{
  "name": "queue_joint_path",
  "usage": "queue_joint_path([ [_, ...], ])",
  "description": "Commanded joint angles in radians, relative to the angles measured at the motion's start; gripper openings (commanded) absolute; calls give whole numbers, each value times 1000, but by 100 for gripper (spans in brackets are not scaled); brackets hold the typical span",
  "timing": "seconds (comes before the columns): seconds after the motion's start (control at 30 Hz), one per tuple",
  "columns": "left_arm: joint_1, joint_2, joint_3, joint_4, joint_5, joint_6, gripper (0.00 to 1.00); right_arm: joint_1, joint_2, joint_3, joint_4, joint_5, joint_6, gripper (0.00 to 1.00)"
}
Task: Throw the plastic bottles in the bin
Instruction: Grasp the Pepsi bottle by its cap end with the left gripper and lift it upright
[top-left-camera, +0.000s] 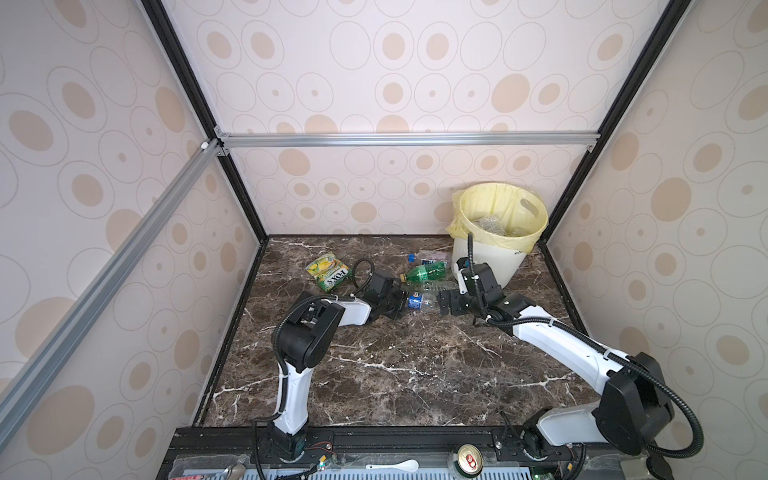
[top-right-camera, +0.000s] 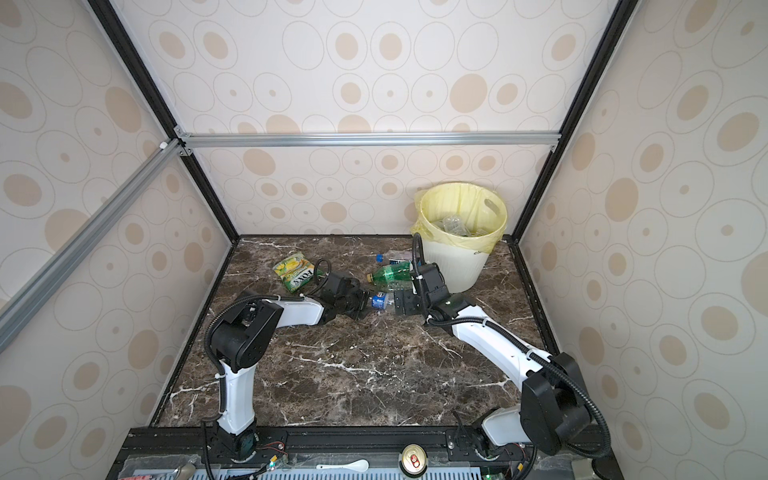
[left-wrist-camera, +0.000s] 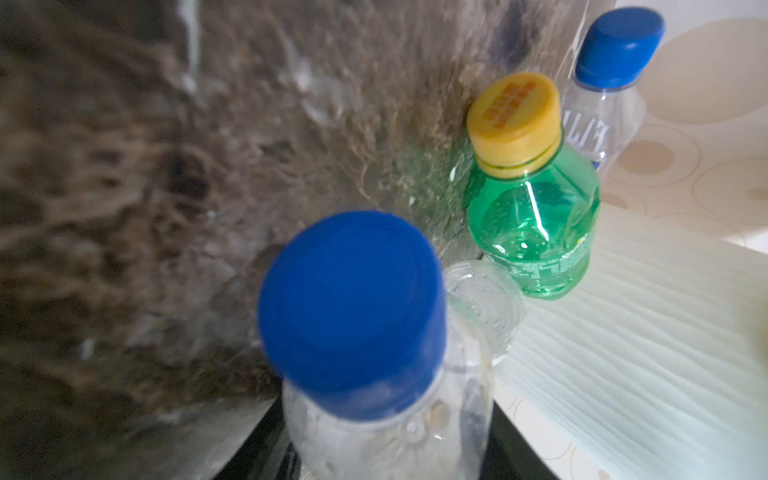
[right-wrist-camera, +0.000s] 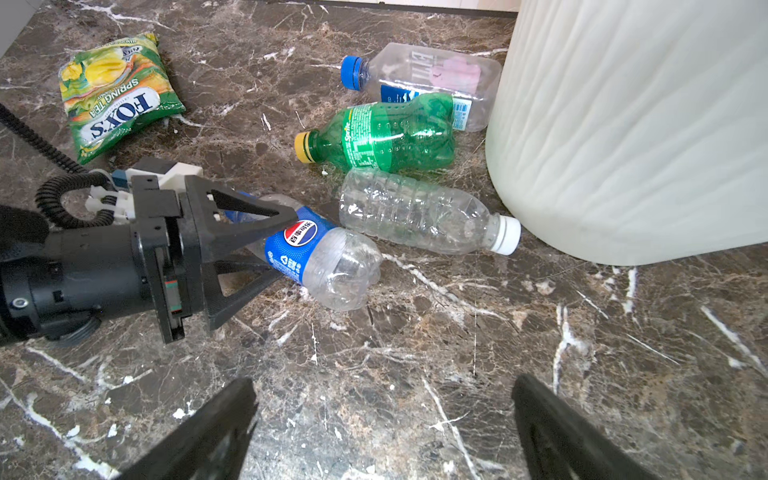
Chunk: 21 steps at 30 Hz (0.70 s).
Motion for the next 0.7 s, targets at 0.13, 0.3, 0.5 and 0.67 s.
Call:
queue_joint_path([
  [0.13, -1, 27, -77, -19, -5, 43, 51, -2, -48, -33, -6, 27, -19, 100],
  [0.3, 4, -31, -110, -41, -39, 135, 47, -2, -45, -45, 4, 2, -18, 100],
  [0.5, 17, -78, -120, -3, -15, 323, 48, -1, -43, -46, 23, -74, -28, 100],
  [0.67, 29, -102, -123, -30, 24, 453, 46, -4, -31, -47, 48, -163, -29, 100],
])
